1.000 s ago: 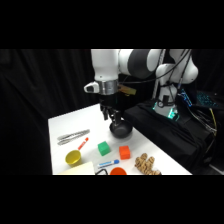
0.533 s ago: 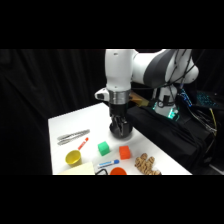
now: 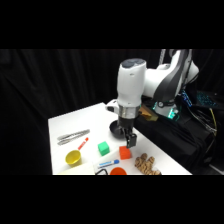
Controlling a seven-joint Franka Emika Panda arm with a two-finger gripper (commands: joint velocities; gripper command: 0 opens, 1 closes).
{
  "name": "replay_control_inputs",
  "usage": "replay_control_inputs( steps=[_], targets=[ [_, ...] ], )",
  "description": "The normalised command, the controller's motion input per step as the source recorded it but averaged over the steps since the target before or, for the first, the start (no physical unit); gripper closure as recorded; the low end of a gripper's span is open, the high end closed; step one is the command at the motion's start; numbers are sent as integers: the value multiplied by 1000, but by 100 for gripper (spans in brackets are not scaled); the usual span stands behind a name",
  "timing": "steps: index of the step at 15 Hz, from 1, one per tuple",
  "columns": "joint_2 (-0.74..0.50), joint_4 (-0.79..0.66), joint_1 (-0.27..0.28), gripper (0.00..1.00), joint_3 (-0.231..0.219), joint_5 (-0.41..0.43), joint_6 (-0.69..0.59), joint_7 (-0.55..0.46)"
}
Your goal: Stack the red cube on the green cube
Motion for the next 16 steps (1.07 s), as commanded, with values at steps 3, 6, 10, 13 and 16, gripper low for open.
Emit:
replay_control_inputs(
  steps=[3, 6, 10, 13, 16],
  targets=[
    [129, -86, 94, 0, -82, -125, 328, 197],
    [102, -89, 105, 0, -119, -89, 291, 133],
    [67, -73, 120, 0, -113, -20, 251, 67],
    [49, -69, 136, 0, -132, -8, 242, 66],
    [37, -82, 139, 0, -142, -10, 238, 73]
  ],
)
